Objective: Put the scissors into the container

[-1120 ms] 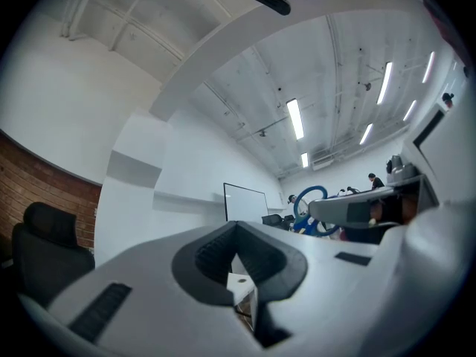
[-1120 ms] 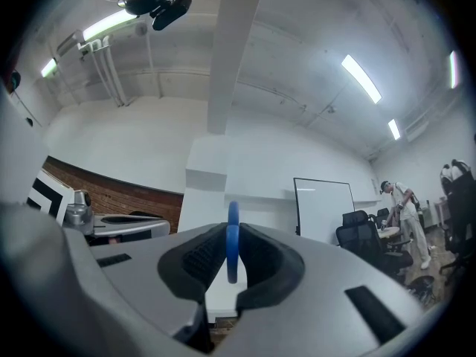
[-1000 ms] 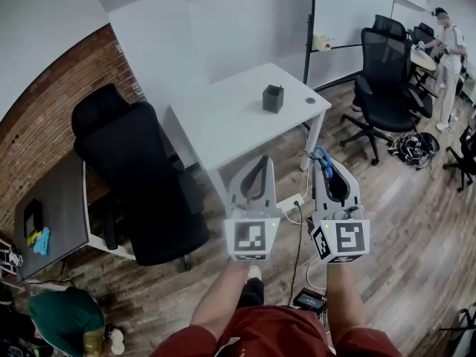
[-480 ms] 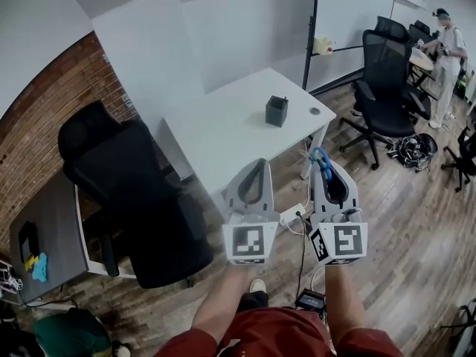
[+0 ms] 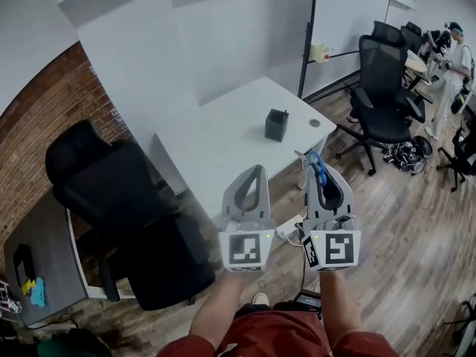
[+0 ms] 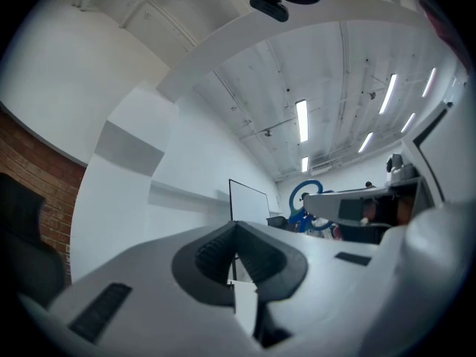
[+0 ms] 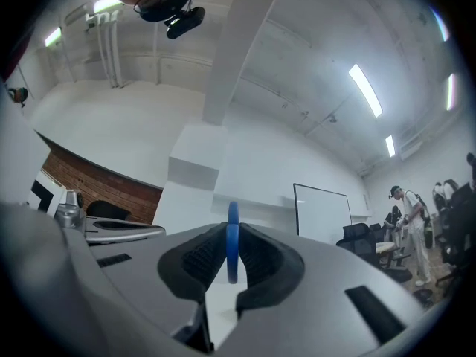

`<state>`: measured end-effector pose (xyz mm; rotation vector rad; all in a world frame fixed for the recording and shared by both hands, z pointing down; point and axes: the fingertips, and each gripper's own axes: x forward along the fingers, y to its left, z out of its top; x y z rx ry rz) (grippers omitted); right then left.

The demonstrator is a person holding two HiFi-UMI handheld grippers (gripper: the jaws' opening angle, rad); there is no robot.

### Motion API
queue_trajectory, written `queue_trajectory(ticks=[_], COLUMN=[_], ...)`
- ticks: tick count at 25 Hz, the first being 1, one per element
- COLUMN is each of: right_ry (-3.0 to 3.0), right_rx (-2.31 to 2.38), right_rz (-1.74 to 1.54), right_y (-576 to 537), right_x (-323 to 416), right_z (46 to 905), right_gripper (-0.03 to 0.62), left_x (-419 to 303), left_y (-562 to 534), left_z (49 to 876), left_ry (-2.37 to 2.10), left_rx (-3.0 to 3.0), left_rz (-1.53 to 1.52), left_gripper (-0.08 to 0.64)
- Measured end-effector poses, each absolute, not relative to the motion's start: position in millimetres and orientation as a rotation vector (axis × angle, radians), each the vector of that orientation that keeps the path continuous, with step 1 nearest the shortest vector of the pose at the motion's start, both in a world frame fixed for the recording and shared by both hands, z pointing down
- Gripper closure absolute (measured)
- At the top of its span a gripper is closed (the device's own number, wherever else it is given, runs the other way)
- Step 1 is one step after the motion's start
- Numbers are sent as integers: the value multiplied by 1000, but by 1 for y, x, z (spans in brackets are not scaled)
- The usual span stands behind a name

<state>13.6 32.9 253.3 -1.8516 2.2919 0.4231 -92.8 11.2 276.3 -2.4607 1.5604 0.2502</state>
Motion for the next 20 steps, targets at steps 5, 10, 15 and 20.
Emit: queue_trajectory(ticks=[5,10,15,20], right_ry=[2294,2280,2261,2259], right_rx=[-1869,-1872,-1875,-1874], right_rz=[434,432,423,410], right_y=[15,0,-26,-61], right_x=[6,15,30,54], right_z=[260,263,265,265], right_gripper=[537,537,537,537], left_x=[-94,-83,-65,-39], left_y=[-5,-23,-47,-82], left_z=[280,285,284,284], left_ry=[1560,1533,1504,1504], left_rx=[-2486,-2489,-2490,-2502], left_rz=[249,225,225,221], left_gripper=[549,549,549,549])
